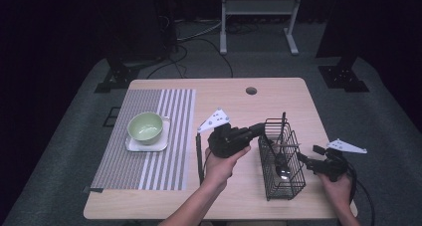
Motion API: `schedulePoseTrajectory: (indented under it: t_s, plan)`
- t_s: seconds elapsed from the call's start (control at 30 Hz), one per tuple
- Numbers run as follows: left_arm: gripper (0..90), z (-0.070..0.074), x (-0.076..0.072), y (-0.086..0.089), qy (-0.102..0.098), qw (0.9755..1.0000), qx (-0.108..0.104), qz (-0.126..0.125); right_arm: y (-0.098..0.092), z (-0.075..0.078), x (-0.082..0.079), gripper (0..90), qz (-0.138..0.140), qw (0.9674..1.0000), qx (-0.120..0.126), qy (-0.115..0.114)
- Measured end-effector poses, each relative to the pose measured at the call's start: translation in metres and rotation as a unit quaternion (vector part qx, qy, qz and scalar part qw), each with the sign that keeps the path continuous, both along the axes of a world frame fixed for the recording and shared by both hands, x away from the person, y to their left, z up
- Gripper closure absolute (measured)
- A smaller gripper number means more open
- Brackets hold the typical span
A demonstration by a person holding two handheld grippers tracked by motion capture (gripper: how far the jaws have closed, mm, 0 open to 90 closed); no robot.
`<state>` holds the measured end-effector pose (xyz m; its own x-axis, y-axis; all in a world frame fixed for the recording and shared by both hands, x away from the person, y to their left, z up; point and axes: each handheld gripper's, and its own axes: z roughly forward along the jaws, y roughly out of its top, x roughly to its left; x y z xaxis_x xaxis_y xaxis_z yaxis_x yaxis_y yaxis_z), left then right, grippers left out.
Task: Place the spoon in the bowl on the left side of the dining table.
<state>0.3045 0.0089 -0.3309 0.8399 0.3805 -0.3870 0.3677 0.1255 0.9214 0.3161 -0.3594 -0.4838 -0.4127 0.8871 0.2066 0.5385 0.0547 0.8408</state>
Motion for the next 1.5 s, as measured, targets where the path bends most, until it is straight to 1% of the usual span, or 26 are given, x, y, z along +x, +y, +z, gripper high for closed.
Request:
schedulePoseTrajectory:
  t_s: [0.2,0.33,0.47,0.67,1.03,1.33,1.37,1.5]
  plan:
    - [89.5,0.005,0.0,0.006,0.003,0.9999,-0.01,0.007,0.0,0.0,0.0,16.0,-0.002,1.0,-0.002,0.0]
    - [89.5,0.009,0.0,0.01,0.001,0.9999,-0.012,0.01,0.001,0.0,0.0,16.0,-0.003,1.0,-0.003,0.0]
    - [89.5,0.012,0.001,0.014,0.001,0.9997,-0.019,0.014,0.001,0.0,0.0,16.0,-0.003,1.0,-0.004,0.0]
    - [89.5,0.016,0.002,0.018,0.0,0.9996,-0.021,0.018,0.001,0.0,0.0,16.0,-0.002,1.0,-0.003,0.0]
    - [89.5,0.019,0.004,0.031,0.001,0.9992,-0.027,0.031,0.001,0.0,0.0,16.1,-0.002,1.0,-0.004,0.0]
    - [89.5,0.019,0.007,0.045,0.006,0.9984,-0.031,0.047,0.001,0.0,0.0,16.0,-0.003,1.0,-0.004,0.001]
    - [89.5,0.019,0.007,0.047,0.005,0.9984,-0.028,0.048,0.001,0.0,0.0,16.0,-0.003,1.0,-0.003,0.0]
    - [89.5,0.02,0.008,0.054,0.005,0.9979,-0.032,0.057,0.001,0.0,0.0,16.0,-0.003,1.0,-0.004,0.001]
